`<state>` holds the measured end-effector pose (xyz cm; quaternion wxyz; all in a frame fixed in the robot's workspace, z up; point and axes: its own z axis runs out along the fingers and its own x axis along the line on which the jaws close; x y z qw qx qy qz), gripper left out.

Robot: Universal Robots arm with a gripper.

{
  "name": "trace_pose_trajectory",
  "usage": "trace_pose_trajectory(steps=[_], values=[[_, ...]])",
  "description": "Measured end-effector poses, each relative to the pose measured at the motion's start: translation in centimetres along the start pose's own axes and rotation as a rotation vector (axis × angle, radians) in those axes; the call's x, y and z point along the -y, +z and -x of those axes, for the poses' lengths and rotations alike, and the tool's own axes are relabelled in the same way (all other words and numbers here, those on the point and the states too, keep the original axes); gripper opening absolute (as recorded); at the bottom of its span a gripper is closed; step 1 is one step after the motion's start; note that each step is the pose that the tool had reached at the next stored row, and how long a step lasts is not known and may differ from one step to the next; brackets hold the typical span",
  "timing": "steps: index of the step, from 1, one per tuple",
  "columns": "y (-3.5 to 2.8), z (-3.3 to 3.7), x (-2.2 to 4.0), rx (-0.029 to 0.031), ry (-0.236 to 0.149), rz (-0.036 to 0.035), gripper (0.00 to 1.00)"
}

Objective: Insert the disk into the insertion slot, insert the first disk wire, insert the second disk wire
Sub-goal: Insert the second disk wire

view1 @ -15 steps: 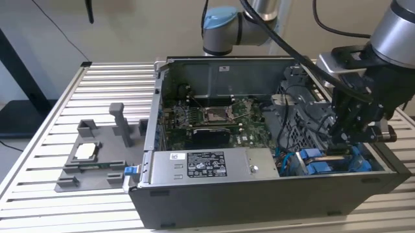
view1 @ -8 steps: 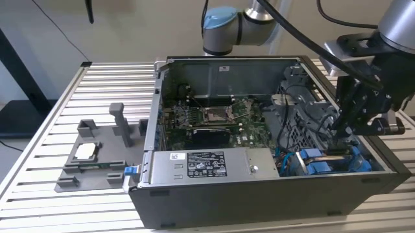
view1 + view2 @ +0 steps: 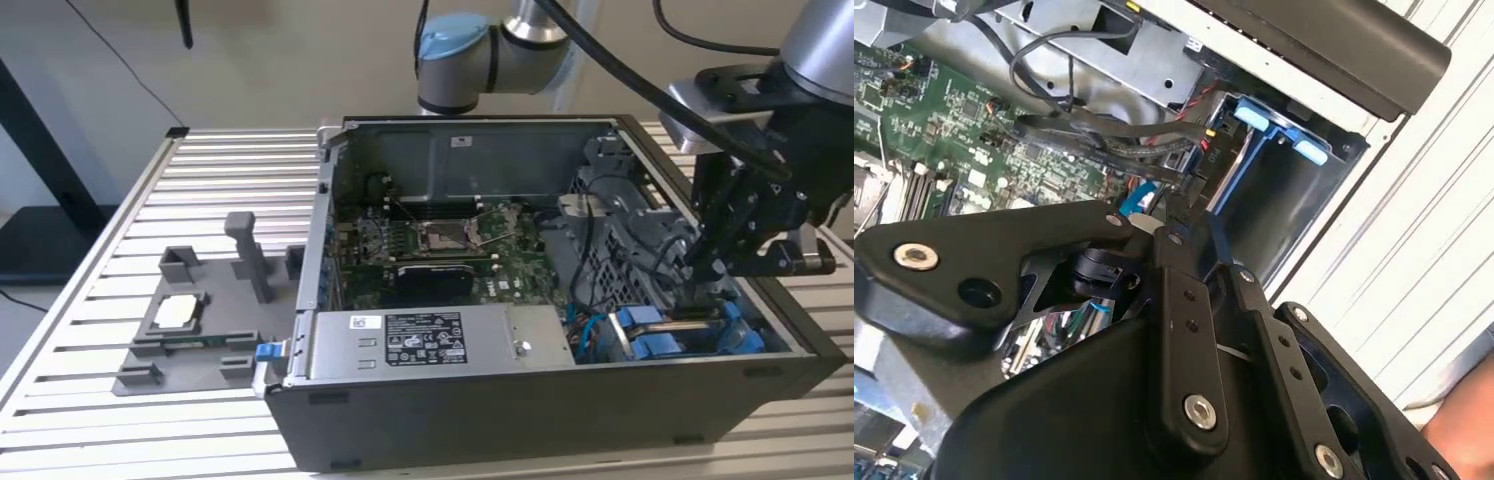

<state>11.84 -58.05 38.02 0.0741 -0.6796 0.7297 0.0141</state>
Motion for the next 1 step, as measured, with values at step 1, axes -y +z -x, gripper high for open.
trace_pose_trajectory(steps=[1], values=[[0.00,0.00,0.00,0.0000,0.000,0.0000,0.24]])
